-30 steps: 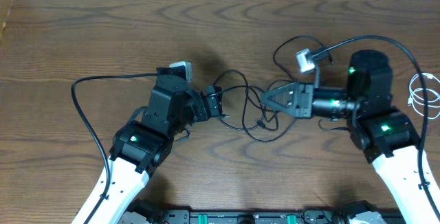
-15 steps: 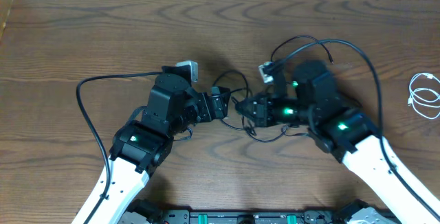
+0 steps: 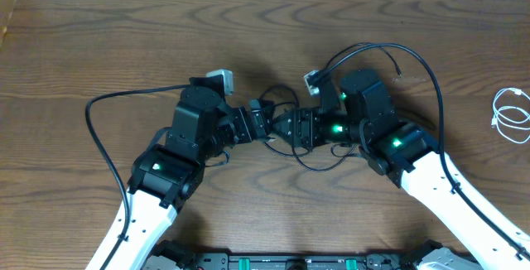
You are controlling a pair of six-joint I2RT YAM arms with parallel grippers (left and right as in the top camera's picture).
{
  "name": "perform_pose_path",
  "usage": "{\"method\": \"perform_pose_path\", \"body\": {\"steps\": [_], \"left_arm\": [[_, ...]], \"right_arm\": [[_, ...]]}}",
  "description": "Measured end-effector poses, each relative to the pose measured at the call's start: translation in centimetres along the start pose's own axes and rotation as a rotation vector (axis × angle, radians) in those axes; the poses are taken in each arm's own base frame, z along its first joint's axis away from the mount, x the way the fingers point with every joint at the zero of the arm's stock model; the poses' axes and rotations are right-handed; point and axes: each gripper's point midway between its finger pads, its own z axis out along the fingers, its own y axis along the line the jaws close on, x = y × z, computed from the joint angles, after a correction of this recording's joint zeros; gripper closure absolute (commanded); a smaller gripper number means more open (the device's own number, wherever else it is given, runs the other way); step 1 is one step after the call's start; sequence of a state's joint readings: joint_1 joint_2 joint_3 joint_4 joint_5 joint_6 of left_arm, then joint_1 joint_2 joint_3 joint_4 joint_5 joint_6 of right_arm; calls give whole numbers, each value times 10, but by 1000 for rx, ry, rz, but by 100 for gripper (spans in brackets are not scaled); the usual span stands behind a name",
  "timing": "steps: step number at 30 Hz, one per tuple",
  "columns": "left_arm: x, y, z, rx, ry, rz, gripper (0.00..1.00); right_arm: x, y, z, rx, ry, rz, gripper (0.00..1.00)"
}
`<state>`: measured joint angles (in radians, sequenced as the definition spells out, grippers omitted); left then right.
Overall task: Untangle cables
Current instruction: 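Hold the cables with both grippers and pull them slightly apart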
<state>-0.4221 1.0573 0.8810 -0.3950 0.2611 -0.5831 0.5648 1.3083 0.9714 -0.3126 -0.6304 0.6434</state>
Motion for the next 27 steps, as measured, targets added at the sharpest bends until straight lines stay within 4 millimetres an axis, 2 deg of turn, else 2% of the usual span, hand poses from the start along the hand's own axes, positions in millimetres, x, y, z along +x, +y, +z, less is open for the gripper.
{"method": "perform_pose_path", "body": {"steps": [5, 9, 11, 13, 14, 16, 20, 23, 27], "left_arm": [[-6, -2, -4, 4, -21, -18, 2], [-6, -2, -4, 5, -20, -22, 2], [-6, -1, -4, 3, -18, -24, 2], [-4, -1, -4, 1, -10, -24, 2], [-2, -1, -4, 2, -1, -22, 2], [5, -3, -3, 7, 25, -12, 2], [13, -7, 0, 27, 61, 9, 2], [14, -8, 0, 30, 65, 12, 2], [14, -8, 0, 28, 65, 12, 2]], "right_arm": [[11, 15, 0, -99, 62, -68, 1], [10, 15, -1, -98, 55, -98, 2], [9, 14, 0, -92, 50, -111, 13], [7, 14, 0, -87, 40, -136, 41], [7, 14, 0, -86, 37, -145, 48], [9, 14, 0, -88, 45, -195, 53], [25, 5, -1, -57, 111, -246, 41], [38, -3, -3, -38, 164, -295, 16], [58, -9, -5, -29, 242, -383, 6]]}}
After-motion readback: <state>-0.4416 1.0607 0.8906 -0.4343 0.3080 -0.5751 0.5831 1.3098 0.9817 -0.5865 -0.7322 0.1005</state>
